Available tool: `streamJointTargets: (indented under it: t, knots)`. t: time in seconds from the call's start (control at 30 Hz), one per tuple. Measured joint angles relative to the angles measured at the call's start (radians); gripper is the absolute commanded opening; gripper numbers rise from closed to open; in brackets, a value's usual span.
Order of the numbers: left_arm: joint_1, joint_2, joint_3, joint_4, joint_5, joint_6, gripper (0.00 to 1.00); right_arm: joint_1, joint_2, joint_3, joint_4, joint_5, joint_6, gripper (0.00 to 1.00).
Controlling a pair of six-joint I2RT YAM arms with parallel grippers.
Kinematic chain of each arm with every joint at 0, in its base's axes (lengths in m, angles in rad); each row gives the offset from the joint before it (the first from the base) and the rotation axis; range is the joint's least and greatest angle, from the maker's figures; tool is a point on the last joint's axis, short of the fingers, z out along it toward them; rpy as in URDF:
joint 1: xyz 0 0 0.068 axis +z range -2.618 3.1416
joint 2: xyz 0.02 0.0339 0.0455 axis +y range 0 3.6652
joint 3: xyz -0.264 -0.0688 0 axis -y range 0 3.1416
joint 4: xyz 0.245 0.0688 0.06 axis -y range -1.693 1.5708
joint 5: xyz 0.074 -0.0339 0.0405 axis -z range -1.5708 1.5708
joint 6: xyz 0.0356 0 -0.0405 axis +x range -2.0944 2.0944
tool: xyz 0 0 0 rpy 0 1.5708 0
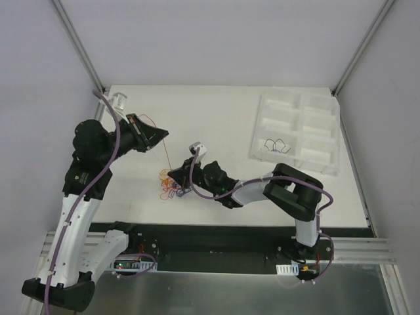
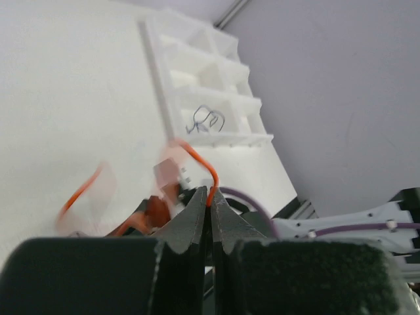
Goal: Untangle the cables
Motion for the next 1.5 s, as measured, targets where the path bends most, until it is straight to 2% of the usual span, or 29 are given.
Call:
streamJointTargets:
  t: [0.1, 0.17, 0.27, 0.4, 0.53, 0.67, 0.9, 1.17, 1.3, 1.5]
  knots:
    - [0.0, 0.01, 0.16, -0.027, -0.03, 0.015, 0.0, 0.0, 0.044, 0.058, 0.004, -0.015, 0.003, 0.09]
    - [0.0, 0.015, 0.247, -0.032, -0.038, 0.031, 0.0, -0.002, 0.061, 0.077, 0.0, -0.037, 0.006, 0.22]
    - [0.0, 0.018, 0.342, 0.015, -0.04, 0.039, 0.0, -0.002, 0.066, 0.083, -0.087, -0.062, -0.006, 0.36]
    - [0.0, -0.002, 0.369, 0.085, -0.035, 0.039, 0.0, -0.005, 0.073, 0.047, -0.208, -0.074, -0.037, 0.48]
    - [0.0, 0.001, 0.318, 0.108, -0.017, 0.039, 0.0, -0.006, 0.041, -0.01, -0.267, -0.081, -0.085, 0.59]
    - [0.0, 0.01, 0.222, 0.098, -0.01, 0.04, 0.0, -0.006, -0.066, -0.05, -0.311, -0.095, -0.146, 0.63]
    - [0.0, 0.026, 0.106, 0.04, -0.006, 0.084, 0.0, -0.006, -0.225, -0.066, -0.358, -0.076, -0.195, 0.63]
    - [0.0, 0.021, 0.055, 0.013, 0.066, 0.102, 0.0, -0.009, -0.406, -0.13, -0.496, -0.073, -0.289, 0.74]
    - [0.0, 0.02, 0.04, 0.014, 0.099, 0.084, 0.0, -0.016, -0.502, -0.09, -0.548, -0.078, -0.322, 0.75]
    - [0.0, 0.033, 0.017, 0.014, 0.135, 0.002, 0.0, -0.029, -0.48, 0.068, -0.517, -0.134, -0.328, 0.75]
